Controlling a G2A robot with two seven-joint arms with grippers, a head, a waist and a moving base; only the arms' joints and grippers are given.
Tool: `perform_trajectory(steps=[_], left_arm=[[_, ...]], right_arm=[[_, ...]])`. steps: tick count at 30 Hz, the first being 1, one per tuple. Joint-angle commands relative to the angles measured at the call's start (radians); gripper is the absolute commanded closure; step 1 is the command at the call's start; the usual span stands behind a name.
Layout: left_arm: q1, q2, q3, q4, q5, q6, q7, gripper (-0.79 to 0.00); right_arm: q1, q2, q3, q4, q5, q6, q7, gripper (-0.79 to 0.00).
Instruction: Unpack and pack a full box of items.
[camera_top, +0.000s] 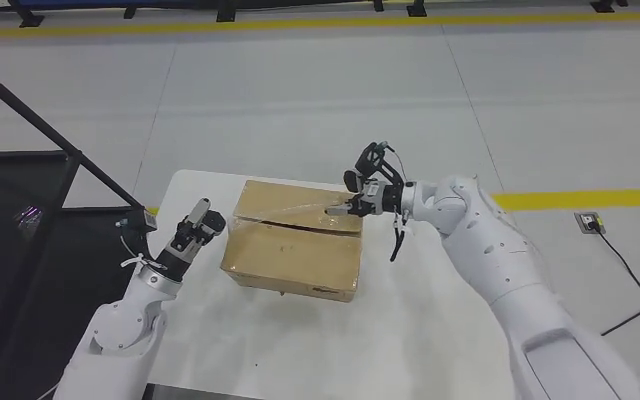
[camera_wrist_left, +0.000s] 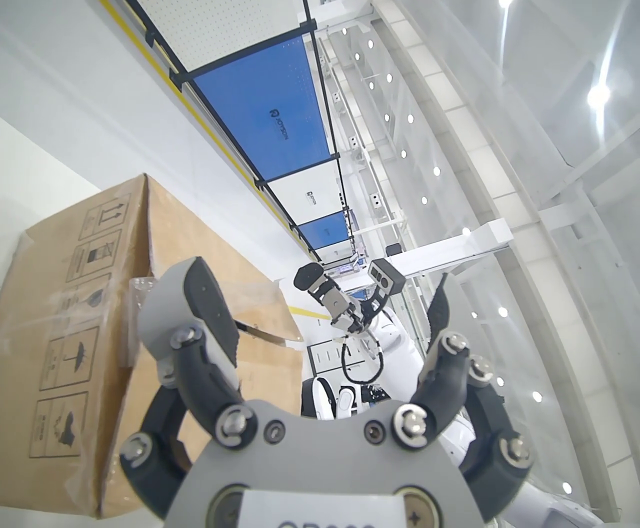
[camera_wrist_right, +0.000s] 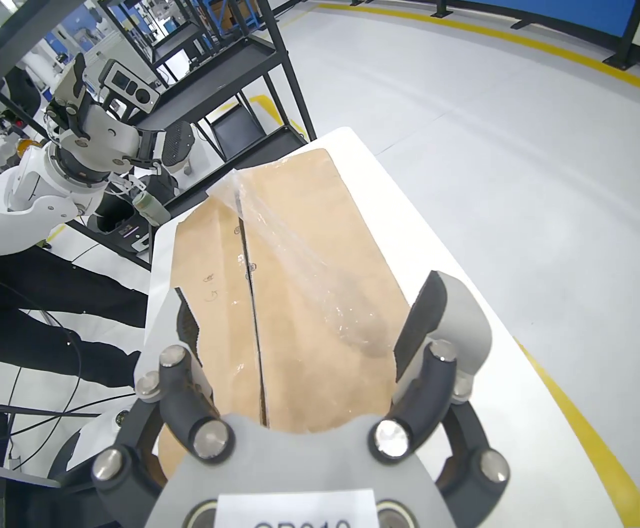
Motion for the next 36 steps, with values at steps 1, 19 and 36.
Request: perform_trajectory(steps=[1, 19, 36], left_arm=[[0.003, -0.002, 0.003, -0.004, 0.0, -0.002, 0.004, -0.785], [0.016, -0.01, -0.01, -0.022, 0.039, 0.016, 0.063, -0.785], [0.022, -0.014, -0.031, -0.021, 0.038, 0.015, 0.044, -0.785]], right_arm=[[0.02, -0.016, -0.022, 0.037, -0.016, 0.009, -0.021, -0.785], [0.08, -0.123, -0.134, 0.239, -0.121, 0.067, -0.186, -0.625], [0.091, -0.121, -0.135, 0.257, -0.149, -0.03, -0.24, -0.286]])
